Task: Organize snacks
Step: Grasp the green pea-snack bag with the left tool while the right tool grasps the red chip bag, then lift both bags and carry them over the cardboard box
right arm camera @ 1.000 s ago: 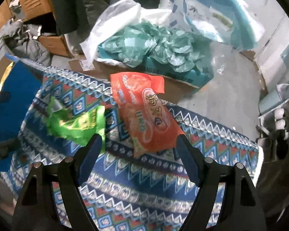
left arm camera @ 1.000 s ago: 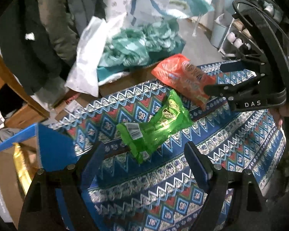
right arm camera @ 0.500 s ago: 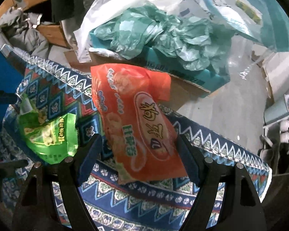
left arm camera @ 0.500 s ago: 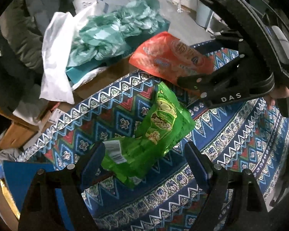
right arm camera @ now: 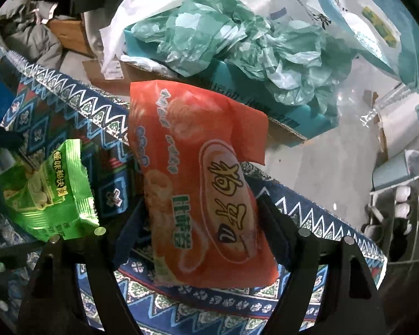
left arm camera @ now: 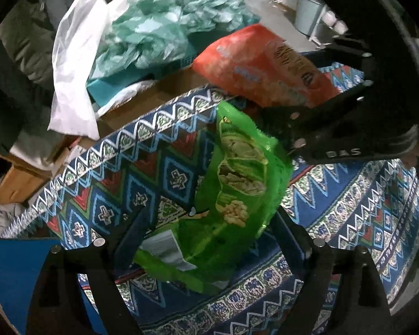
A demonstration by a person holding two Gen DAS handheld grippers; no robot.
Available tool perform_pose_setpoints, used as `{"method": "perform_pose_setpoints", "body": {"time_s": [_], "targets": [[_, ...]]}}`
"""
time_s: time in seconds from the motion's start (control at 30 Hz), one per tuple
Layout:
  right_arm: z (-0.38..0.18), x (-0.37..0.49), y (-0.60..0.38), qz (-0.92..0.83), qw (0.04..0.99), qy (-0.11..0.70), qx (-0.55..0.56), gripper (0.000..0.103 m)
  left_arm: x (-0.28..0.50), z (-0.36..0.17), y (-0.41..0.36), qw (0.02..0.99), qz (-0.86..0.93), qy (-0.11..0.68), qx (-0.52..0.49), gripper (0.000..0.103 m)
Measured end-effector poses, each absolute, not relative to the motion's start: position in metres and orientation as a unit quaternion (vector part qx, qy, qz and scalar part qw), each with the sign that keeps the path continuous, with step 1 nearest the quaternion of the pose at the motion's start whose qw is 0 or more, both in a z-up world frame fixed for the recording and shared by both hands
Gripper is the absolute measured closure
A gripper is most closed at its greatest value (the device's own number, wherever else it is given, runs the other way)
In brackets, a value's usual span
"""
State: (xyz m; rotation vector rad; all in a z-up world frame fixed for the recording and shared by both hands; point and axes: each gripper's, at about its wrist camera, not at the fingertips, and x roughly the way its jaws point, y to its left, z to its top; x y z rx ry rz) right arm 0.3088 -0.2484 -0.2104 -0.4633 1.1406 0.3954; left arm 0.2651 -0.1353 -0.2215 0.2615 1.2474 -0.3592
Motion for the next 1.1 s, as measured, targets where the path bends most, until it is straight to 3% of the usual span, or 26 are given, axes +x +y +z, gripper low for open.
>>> {"method": "perform_pose_setpoints", "body": {"time_s": [0.07, 0.2, 0.37, 0.5, 1.1], "targets": [[-0.209, 0.308, -0.250, 0.179, 0.800, 0.531, -0.213, 0.031, 0.267, -0.224, -0.130, 0.792, -0.157, 0.581, 0.105, 0.017], [-0.209, 0.305, -0.253, 0.172, 0.802, 0.535, -0.202, 0.041, 0.267, -0.226, -0.120, 0.795, -0.144, 0.586, 0.062, 0.049], [-0.213, 0.295, -0.252, 0.169, 0.802, 0.539, -0.195, 0.049, 0.259, -0.222, -0.112, 0.808, -0.116, 0.577, 0.036, 0.060], [-0.214, 0.287, -0.254, 0.164, 0.803, 0.547, -0.169, 0.051, 0.250, -0.217, -0.106, 0.814, -0.098, 0.573, 0.003, 0.065], [-0.177, 0.240, -0.246, 0.172, 0.818, 0.536, -0.121, 0.052, 0.198, -0.166, -0.091, 0.847, -0.043, 0.529, -0.033, 0.065]]}}
